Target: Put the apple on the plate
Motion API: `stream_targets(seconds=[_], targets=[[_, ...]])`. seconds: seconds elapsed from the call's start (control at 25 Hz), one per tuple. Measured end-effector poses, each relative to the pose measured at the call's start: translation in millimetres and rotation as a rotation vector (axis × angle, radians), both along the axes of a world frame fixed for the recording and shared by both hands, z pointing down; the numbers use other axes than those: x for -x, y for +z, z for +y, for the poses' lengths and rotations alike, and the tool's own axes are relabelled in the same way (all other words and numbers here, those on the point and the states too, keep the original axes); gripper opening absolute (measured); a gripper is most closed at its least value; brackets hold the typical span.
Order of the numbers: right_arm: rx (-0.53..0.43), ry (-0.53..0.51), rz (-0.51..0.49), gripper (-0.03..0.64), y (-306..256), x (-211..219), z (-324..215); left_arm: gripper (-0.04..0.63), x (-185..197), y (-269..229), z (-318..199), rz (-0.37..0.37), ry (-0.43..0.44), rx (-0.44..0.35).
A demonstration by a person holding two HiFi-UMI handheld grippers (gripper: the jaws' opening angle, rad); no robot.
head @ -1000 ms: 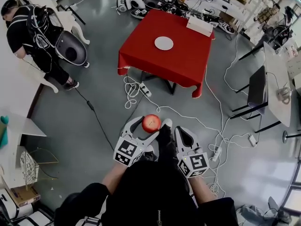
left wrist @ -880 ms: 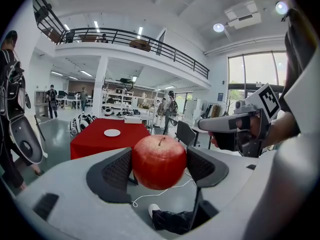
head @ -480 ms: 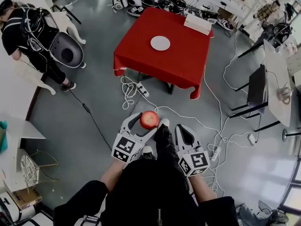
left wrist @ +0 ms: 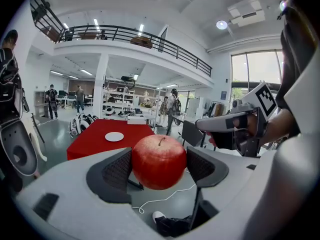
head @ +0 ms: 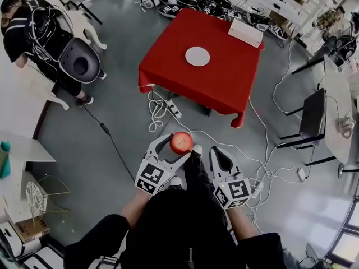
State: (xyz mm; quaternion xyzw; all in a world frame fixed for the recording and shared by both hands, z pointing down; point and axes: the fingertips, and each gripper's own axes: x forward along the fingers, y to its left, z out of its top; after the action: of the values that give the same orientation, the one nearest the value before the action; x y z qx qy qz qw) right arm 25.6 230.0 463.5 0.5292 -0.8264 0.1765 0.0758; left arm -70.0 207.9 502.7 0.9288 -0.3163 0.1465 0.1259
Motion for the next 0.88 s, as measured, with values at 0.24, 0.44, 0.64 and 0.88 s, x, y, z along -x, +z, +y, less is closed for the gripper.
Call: stream_targets(seconds=[0.24,0.44,0.64,0.88], targets=[[0.023,-0.035,-0.02,0.011,8,-12,-56,0.341,-18,3,-50,-0.016,-0.012,0.011],[0.026,-0.067,-0.033,0.011,5,-25,-107,0.341,-27,2,-99,-0.021,-0.057,0.029],[0.046,-0.091,-0.048,0.011,10,-44,-149,0.341,-40,3,-137,-0.039,-0.102,0.044],[0.035,-0.122,-0.056,0.011,4,-60,-195,0.341,-59,-3,-185,-0.037,-0.13,0.034]])
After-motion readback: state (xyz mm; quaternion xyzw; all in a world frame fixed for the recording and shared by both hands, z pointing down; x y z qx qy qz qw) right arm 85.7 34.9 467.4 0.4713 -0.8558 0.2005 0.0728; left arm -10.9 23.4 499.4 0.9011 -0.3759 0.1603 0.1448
